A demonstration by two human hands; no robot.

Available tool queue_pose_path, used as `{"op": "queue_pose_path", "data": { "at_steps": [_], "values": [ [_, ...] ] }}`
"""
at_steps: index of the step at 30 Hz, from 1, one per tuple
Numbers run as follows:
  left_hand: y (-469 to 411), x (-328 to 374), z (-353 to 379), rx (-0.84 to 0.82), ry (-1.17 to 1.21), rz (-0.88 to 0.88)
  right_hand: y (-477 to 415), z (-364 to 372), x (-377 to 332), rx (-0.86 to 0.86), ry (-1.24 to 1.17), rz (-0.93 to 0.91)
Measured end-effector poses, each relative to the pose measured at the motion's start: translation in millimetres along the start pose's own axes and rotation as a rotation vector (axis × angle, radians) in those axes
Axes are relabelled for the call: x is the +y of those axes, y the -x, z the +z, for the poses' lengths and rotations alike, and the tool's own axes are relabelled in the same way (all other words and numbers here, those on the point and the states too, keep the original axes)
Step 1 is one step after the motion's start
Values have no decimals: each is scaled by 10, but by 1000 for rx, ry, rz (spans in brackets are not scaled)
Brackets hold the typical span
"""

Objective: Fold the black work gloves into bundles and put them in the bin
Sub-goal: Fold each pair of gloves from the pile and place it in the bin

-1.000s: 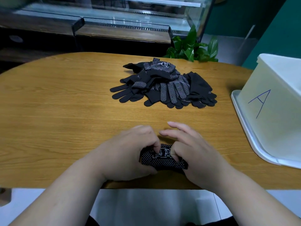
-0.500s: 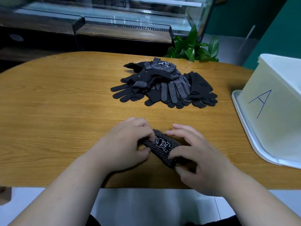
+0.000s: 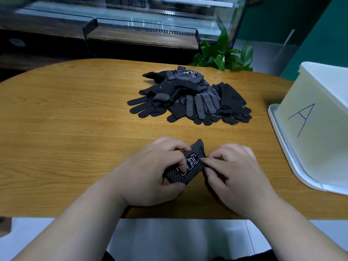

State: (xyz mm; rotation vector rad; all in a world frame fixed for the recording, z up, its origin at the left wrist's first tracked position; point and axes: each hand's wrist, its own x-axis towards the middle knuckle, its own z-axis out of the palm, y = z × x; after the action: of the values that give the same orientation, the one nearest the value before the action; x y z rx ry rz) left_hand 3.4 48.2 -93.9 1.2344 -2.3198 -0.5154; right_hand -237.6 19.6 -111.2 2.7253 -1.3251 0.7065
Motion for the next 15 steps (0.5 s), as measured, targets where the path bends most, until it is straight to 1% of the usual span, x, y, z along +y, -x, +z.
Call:
{"op": "queue_pose_path", "data": {
  "at_steps": [4,7,12,15],
  "values": [
    [14,-4,-18,20,95,-16,-26,-36,-22,-62,-43,-2],
    [-3,-16,-5,58,125,-66,-36,-32,-28,-99,-104,1],
    [-56,-25,48,82,16,-115,-41,-21,-31,-195,-262,99],
    [-52,-31,48,122,-14,-92,-70,-31,-49,-222,-322,130]
  ]
}}
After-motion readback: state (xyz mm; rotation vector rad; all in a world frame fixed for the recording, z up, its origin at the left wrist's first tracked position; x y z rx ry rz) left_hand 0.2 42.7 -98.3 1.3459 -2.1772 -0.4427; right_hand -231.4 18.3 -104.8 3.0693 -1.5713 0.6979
